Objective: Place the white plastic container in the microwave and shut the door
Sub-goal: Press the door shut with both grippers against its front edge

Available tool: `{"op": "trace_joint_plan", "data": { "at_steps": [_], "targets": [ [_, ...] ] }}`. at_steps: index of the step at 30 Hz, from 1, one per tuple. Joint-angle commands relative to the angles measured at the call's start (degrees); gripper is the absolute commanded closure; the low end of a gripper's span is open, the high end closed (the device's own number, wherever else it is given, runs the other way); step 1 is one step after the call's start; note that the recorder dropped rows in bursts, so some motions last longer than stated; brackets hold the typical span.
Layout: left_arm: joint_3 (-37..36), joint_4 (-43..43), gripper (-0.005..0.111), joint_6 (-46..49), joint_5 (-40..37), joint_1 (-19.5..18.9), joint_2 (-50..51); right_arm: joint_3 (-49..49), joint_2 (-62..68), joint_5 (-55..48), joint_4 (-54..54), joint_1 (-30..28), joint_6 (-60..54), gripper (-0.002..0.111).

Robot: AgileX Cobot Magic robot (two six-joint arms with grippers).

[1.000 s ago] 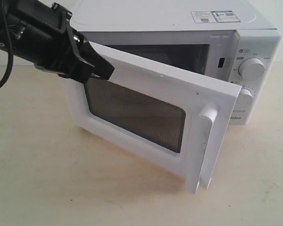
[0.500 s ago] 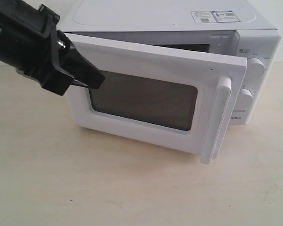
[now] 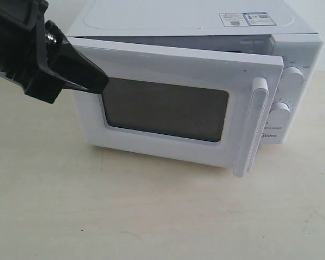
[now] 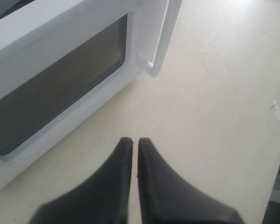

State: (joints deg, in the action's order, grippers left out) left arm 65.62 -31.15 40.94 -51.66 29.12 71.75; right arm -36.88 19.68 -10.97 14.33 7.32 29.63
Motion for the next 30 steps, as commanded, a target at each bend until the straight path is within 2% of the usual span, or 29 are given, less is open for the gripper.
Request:
{"op": "trace_joint_plan", "data": {
  "at_steps": [1,2,3,5,7,10,16,19,30],
  "targets": [
    [0.4,0.3,0.102,-1.1,0.0,0.1,-0.4,-6.1,10.7,-14.6,-16.5,7.2,-20.8,0.108],
    [0.4,0.3,0.102,-1.1,-0.1,0.1,-0.4,-6.2,13.2,-15.9,-24.4,9.6,-28.5,0.108],
    [0.4,0.3,0.102,-1.1,-0.3,0.1,-0.4,-6.2,18.3,-16.2,-40.1,14.3,-40.2,0.108],
    [0.4,0.3,0.102,-1.1,-0.8,0.1,-0.4,-6.2,25.5,-12.4,-52.8,20.1,-45.7,0.108],
    [0.4,0.3,0.102,-1.7,-1.3,0.1,-0.5,-6.2,31.7,-9.8,-54.1,23.7,-48.6,0.108],
    [0.4,0.9,0.102,-2.6,-1.3,0.1,-1.0,-6.2,39.1,-7.5,-54.3,24.6,-48.7,0.108],
    [0.4,3.2,0.102,-2.7,-1.3,0.1,-1.6,-6.2,51.7,10.4,-54.3,24.6,-48.0,0.108],
    [0.4,3.2,0.102,-2.7,-1.3,0.1,-1.6,-6.2,53.7,16.5,-54.3,24.6,-48.0,0.108],
    [0.4,3.6,0.102,-2.7,-0.8,0.1,-1.6,-6.2,58.8,23.3,-54.3,24.6,-48.0,0.108]
  ]
}}
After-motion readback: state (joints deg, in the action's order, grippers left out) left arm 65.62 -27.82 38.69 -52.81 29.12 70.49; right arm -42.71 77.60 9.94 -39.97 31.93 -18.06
